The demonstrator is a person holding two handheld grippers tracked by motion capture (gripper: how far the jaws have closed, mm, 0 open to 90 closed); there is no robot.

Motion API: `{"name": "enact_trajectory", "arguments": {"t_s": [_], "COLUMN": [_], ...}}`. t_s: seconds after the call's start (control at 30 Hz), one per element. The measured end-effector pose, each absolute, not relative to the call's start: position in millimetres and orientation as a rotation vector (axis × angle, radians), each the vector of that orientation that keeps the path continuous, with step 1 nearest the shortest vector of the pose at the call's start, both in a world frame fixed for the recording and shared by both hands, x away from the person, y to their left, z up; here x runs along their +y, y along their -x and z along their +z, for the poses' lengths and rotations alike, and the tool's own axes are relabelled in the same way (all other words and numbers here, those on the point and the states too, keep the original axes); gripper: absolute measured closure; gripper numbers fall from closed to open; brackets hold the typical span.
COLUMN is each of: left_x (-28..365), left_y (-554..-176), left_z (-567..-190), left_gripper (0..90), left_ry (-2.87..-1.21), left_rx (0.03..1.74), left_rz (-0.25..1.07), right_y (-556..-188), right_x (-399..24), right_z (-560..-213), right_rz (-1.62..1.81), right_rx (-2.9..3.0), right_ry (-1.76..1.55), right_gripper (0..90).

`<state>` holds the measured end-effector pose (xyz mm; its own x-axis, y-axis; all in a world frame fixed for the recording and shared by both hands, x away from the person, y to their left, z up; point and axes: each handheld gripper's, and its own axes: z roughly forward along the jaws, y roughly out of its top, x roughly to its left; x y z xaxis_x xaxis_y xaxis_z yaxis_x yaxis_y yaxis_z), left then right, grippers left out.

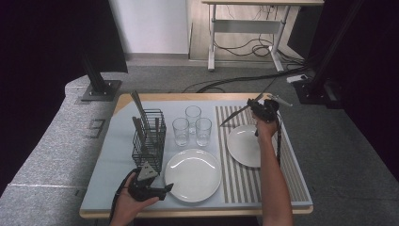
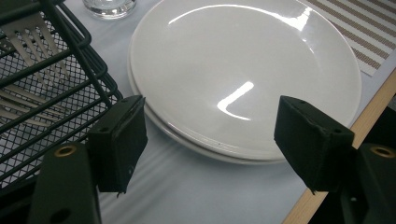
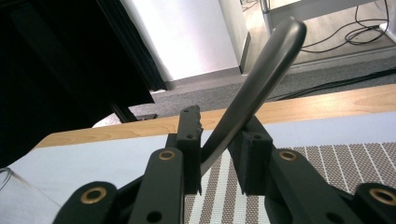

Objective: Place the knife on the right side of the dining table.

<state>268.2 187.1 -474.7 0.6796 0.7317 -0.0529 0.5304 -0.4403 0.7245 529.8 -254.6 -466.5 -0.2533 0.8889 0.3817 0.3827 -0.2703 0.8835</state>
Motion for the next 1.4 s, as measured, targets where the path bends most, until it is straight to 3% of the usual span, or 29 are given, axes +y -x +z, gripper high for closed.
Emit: {"name": "enact_trajectory", "arguments": {"t_s": [1.4], "left_x": [186.5], "left_y": [-268.6], "left_z": [-476.4], "left_gripper": [25.8], "left_ry": [-2.155], "left_rx": [0.967], "left_rz": [0.345], "right_y": [-531.7], "right_x": [-278.2], "right_z": [-492.5], "right_rz": [1.482], "right_rx": [1.507], "right_ry": [-1.683], "right_gripper": [65.9]}}
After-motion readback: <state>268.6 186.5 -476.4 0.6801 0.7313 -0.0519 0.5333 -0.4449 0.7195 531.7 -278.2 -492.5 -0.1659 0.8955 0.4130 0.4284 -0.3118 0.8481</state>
